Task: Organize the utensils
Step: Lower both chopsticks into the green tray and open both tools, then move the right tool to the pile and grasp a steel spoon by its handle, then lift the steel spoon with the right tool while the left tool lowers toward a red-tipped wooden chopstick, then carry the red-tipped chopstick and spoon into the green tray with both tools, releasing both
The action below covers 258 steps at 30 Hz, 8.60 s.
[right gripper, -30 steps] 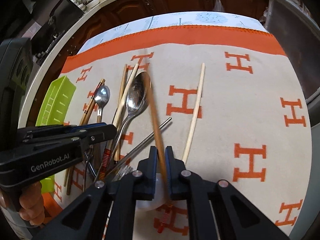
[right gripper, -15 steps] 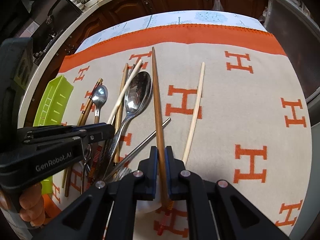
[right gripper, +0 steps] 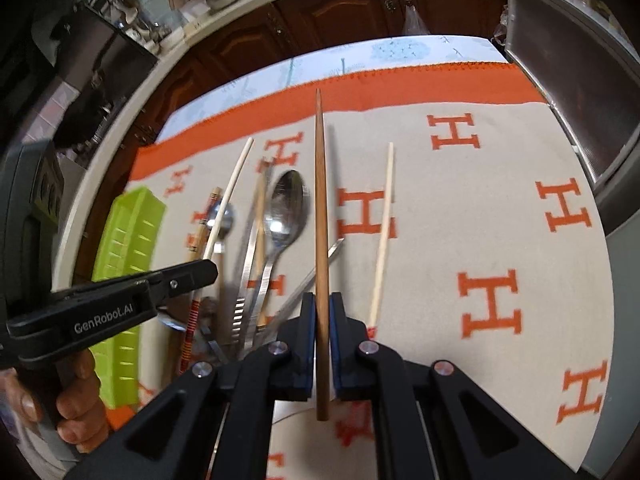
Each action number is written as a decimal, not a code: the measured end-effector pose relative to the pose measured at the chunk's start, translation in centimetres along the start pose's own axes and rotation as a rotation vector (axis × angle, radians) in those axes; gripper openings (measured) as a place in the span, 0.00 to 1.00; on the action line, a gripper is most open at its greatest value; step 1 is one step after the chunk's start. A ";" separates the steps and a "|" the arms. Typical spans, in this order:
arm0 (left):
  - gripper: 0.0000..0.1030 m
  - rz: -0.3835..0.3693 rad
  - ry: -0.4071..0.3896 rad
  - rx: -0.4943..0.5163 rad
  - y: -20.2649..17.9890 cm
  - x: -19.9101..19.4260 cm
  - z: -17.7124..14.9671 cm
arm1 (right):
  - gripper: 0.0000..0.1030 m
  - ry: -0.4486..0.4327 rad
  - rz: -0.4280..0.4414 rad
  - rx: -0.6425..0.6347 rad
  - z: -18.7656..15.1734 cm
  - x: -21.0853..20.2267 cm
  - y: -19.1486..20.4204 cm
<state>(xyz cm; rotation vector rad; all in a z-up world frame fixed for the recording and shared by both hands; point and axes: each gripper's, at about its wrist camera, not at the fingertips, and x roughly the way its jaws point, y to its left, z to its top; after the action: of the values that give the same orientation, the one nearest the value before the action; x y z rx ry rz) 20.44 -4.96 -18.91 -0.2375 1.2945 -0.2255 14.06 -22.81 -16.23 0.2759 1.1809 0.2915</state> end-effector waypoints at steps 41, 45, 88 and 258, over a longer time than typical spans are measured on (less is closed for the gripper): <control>0.03 0.217 -0.231 -0.098 21.1 -12.0 -9.3 | 0.06 0.106 0.130 -0.058 -7.0 6.4 23.0; 0.03 0.206 -0.236 -0.104 21.1 -11.7 -9.0 | 0.06 0.112 0.134 -0.060 -6.9 6.9 23.3; 0.30 0.285 -0.218 -0.012 14.7 -12.8 -12.1 | 0.09 0.006 0.098 -0.044 -8.1 1.2 17.7; 0.03 0.172 -0.168 0.128 9.5 -11.3 -6.4 | 0.02 0.016 0.184 0.059 -0.2 1.3 11.0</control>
<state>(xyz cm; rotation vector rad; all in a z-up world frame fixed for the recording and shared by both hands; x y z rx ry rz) 11.61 7.15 -12.97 -0.0347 1.1220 -0.1377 13.51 -12.14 -13.43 0.4355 1.1831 0.4206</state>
